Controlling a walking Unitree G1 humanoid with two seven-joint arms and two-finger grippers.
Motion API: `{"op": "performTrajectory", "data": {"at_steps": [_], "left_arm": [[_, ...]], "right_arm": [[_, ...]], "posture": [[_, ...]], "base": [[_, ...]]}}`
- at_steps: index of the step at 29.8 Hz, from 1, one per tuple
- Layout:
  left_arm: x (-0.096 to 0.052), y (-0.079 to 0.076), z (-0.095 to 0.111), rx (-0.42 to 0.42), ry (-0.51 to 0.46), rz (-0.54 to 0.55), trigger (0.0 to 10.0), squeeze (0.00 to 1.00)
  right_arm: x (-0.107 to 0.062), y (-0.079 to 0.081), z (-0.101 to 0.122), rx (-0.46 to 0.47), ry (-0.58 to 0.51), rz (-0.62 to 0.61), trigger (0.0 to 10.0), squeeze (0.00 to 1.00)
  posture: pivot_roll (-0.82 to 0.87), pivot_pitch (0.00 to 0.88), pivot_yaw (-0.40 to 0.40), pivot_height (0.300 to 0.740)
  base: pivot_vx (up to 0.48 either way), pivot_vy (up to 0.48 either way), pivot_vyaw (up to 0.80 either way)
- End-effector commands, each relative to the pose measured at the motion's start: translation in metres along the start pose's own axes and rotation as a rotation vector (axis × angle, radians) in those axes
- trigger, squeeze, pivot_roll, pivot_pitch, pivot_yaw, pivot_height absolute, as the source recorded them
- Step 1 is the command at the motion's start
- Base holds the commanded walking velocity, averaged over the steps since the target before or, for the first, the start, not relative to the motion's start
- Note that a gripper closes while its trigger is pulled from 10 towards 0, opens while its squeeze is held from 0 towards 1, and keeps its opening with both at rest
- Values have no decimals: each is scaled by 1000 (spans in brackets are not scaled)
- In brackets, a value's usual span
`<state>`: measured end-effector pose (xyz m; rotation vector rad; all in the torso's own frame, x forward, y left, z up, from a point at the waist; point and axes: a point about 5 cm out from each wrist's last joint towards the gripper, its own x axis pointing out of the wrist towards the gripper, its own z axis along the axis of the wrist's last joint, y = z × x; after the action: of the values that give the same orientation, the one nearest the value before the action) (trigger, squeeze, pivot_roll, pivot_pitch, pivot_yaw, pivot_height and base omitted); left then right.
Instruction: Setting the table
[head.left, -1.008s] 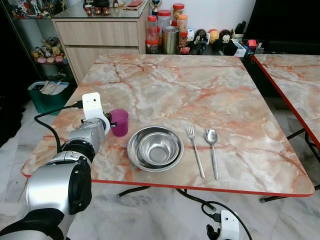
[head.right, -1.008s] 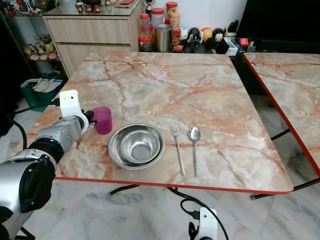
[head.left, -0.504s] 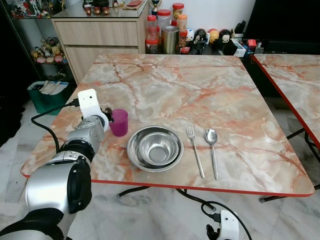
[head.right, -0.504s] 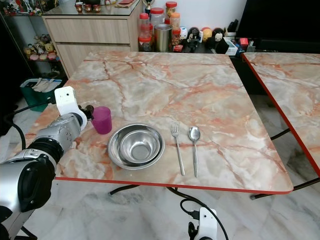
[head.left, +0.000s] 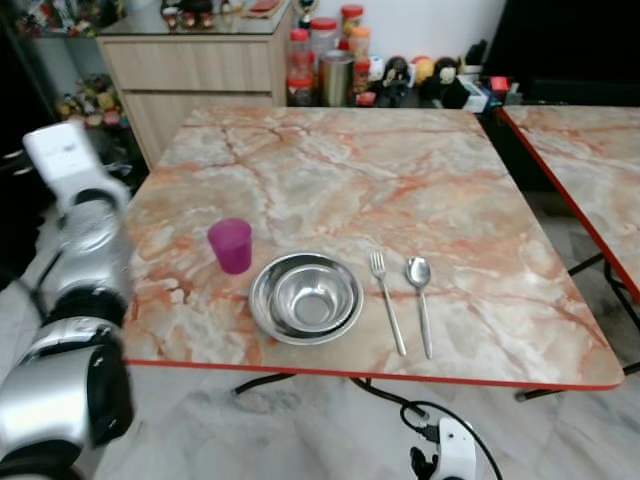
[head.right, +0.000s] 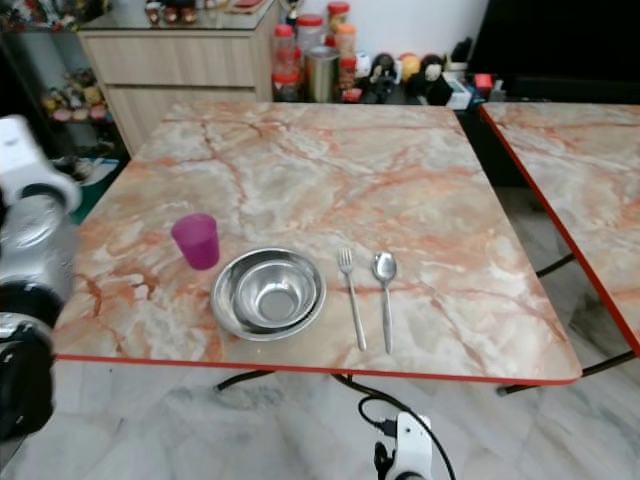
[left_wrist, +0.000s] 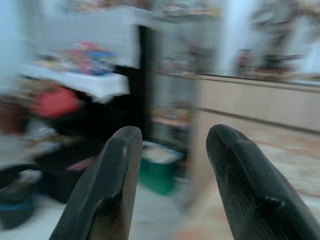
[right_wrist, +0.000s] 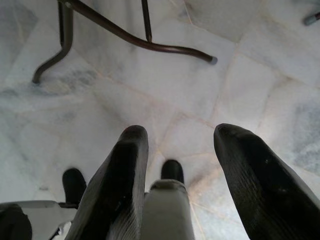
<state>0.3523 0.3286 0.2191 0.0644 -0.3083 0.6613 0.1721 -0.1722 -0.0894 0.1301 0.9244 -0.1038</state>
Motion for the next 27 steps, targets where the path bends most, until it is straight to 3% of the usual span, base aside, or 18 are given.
{"op": "performTrajectory", "data": {"at_steps": [1, 3, 4, 6, 7, 10, 15, 18, 20, 22, 23, 27], "left_arm": [[1, 10, 5, 36, -47, 53, 10000, 0], [1, 10, 5, 35, -53, 52, 10000, 0], [-8, 50, -15, 240, -22, 169, 10000, 0], [-17, 81, -32, 379, 46, 265, 10000, 0], [-17, 81, -32, 379, 46, 265, 10000, 0], [-32, 106, -54, 513, 153, 339, 10000, 0], [-76, 138, -101, 634, 391, 414, 10000, 0], [-97, 140, -122, 694, 506, 366, 10000, 0], [-122, 136, -146, 701, 649, 277, 10000, 0], [-128, 135, -151, 702, 677, 257, 10000, 0], [-144, 130, -164, 687, 761, 180, 10000, 0], [-178, 108, -188, 618, 920, -34, 10000, 0]], "right_arm": [[0, 2, -1, -7, 1, 8, 10000, 0], [0, 2, -1, -7, 1, 8, 10000, 0], [0, 2, -2, -10, 5, 8, 10000, 0], [-1, 2, -4, -12, 9, 8, 10000, 0], [-1, 2, -4, -12, 9, 8, 10000, 0], [-1, 2, -4, -14, 10, 10, 10000, 0], [-1, 2, -5, -12, 10, 10, 10000, 0], [-1, 3, -5, -12, 11, 10, 10000, 0], [-1, 3, -5, -11, 11, 9, 10000, 0], [-1, 3, -5, -11, 11, 9, 10000, 0], [-1, 3, -5, -10, 11, 8, 10000, 0], [-1, 2, -4, -10, 8, 5, 10000, 0]], "posture": [[-28, 0, -8, 740], [-28, 0, -8, 740], [-27, 0, -4, 740], [-26, 0, -5, 740], [-26, 0, -5, 740], [-26, 0, -1, 740], [-31, 0, 6, 740], [-29, 0, 8, 740], [-36, 0, 12, 740], [-36, 0, 12, 740], [-40, 0, 13, 740], [-42, 0, 13, 740]], "base": [[0, 0, 0], [0, 0, 0], [0, 0, 0], [0, 0, 0], [0, 0, 0], [0, 0, 0], [0, 0, 0], [0, 0, 0], [0, 0, 0], [0, 0, 0], [0, 0, 0], [0, 0, 0]]}}
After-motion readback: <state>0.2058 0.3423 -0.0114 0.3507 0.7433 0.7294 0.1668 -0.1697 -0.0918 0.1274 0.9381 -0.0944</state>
